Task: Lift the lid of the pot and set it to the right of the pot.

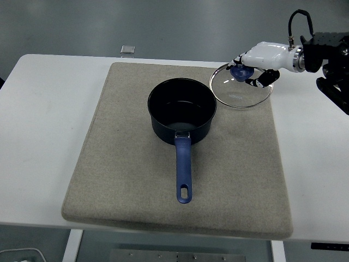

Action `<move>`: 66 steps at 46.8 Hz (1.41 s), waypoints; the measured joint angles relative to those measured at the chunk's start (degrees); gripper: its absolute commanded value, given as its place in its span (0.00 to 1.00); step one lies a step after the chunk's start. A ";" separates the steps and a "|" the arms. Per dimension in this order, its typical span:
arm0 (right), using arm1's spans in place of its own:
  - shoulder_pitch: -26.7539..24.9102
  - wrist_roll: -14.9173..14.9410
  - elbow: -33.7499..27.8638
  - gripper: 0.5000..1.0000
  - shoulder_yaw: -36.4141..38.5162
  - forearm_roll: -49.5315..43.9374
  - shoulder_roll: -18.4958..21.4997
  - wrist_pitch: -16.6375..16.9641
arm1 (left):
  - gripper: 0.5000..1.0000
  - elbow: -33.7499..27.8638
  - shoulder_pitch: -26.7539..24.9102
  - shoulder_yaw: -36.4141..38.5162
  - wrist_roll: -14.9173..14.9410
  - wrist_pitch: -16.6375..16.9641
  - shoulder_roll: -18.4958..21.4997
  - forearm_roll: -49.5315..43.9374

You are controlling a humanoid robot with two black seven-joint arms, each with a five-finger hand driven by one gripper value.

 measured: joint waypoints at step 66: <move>-5.44 -0.01 0.70 0.00 -0.17 2.63 -2.63 -1.29 | 1.00 0.00 -0.01 -0.03 0.00 0.00 0.00 0.01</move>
